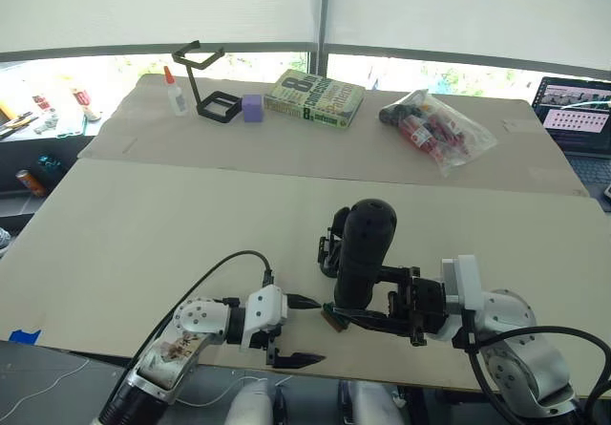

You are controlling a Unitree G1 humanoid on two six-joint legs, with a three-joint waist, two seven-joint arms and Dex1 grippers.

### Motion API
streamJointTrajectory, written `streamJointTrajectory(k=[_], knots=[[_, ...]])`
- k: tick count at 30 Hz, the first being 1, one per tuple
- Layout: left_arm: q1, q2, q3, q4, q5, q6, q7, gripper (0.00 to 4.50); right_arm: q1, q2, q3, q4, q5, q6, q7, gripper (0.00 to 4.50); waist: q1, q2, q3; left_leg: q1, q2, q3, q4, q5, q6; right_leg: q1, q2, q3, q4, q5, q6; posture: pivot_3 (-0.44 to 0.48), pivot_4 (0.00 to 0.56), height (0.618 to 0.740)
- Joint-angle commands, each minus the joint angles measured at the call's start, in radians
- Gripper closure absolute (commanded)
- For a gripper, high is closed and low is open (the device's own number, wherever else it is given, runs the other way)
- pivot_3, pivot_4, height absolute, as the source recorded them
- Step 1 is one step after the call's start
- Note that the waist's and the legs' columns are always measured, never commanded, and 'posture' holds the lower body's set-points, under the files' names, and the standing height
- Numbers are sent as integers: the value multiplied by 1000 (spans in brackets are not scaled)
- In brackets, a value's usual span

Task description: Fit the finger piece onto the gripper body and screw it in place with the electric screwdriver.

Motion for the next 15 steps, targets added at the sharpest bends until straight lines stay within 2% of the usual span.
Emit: streamJointTrajectory(k=[1, 15], knots=[[-11, -3, -9, -52, -4, 21, 19, 0, -11, 6, -9, -25, 9, -27, -4, 2572, 0, 0, 0, 0, 0, 0, 0, 0, 0, 0, 0, 0, 0, 0, 0, 0, 150, 740], [-27, 2, -24, -89, 0, 99, 69, 0, -9, 2, -22, -24, 13, -28, 0, 2572, 0, 0, 0, 0, 0, 0, 0, 0, 0, 0, 0, 0, 0, 0, 0, 0, 150, 740]])
